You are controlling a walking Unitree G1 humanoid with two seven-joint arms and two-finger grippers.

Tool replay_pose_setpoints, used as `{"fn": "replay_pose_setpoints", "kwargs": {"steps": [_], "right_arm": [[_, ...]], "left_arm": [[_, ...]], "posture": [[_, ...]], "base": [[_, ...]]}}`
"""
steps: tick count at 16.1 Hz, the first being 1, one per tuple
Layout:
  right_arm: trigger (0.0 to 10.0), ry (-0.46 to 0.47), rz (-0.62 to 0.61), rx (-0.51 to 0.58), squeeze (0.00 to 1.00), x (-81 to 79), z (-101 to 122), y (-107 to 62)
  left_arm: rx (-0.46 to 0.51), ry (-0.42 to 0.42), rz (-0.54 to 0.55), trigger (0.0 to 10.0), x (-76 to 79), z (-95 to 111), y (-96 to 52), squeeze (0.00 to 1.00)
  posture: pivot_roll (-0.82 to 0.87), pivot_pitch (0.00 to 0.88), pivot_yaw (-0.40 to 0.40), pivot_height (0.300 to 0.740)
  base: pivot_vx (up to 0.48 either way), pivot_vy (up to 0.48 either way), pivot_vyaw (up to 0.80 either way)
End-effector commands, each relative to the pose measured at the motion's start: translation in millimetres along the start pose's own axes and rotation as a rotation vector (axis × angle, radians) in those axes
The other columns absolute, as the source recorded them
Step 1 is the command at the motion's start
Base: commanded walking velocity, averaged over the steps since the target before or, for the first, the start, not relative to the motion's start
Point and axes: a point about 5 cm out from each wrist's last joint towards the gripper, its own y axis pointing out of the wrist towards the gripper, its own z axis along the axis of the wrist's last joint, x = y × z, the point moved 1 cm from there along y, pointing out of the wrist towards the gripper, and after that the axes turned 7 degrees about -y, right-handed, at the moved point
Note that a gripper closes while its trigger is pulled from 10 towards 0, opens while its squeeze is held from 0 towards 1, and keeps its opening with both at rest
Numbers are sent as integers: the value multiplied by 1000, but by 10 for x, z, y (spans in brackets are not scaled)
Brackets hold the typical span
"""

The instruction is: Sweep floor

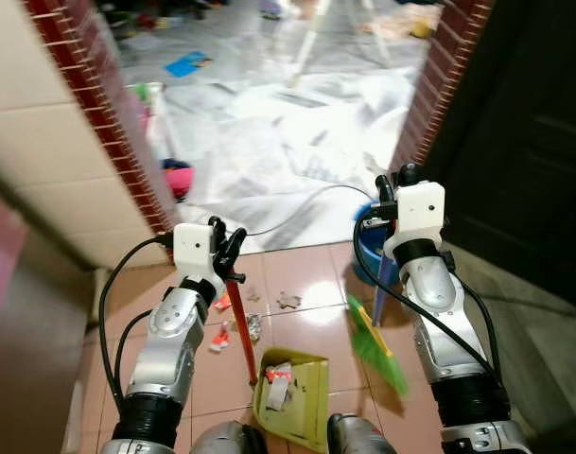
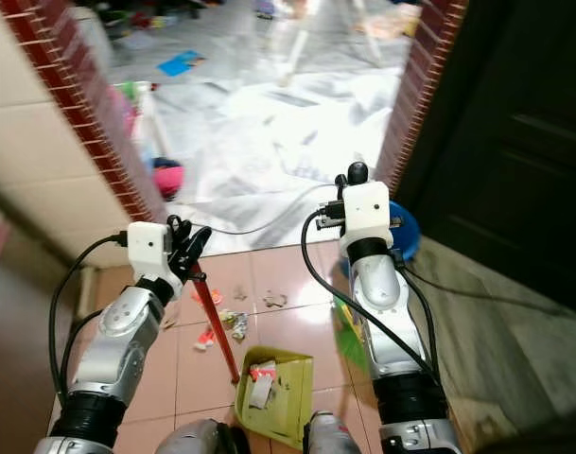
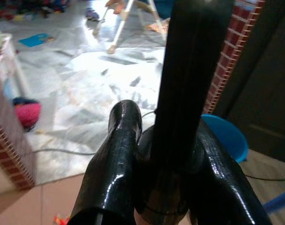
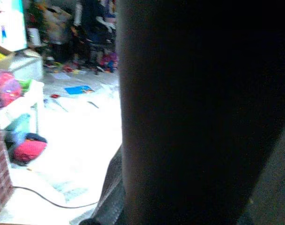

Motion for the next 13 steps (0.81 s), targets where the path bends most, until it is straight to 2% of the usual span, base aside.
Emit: {"fn": "replay_pose_setpoints", "kwargs": {"steps": [1, 3, 6, 8, 12, 13], "right_arm": [[10000, 10, 23, 24, 0, -79, 66, 35], [10000, 12, 23, 23, 0, -98, 72, 50], [10000, 21, 25, 3, 0, -111, 27, 15], [10000, 46, 37, 6, 0, -169, 17, -17], [10000, 83, 57, -1, 0, -293, 8, -14], [10000, 93, 61, 1, 0, -325, -3, -15]], "left_arm": [[26, -39, -49, 10000, 88, 56, 18, 0], [43, -32, -57, 10000, 112, 92, 22, 0], [43, 8, 9, 10000, 51, 112, 23, 0], [96, -15, 9, 10000, 77, 253, 59, 0], [114, -18, 27, 10000, 130, 246, 83, 0], [114, 9, 23, 10000, 143, 217, 74, 0]], "posture": [[-91, 91, 85, 740], [-90, 100, 83, 740], [-92, 100, 81, 740], [-99, 105, 82, 740], [-100, 101, 82, 740], [-91, 93, 78, 740]], "base": [[0, 0, -800], [0, 0, -800], [0, 0, -800], [0, 0, -800], [0, 0, -123], [0, 0, -456]]}}
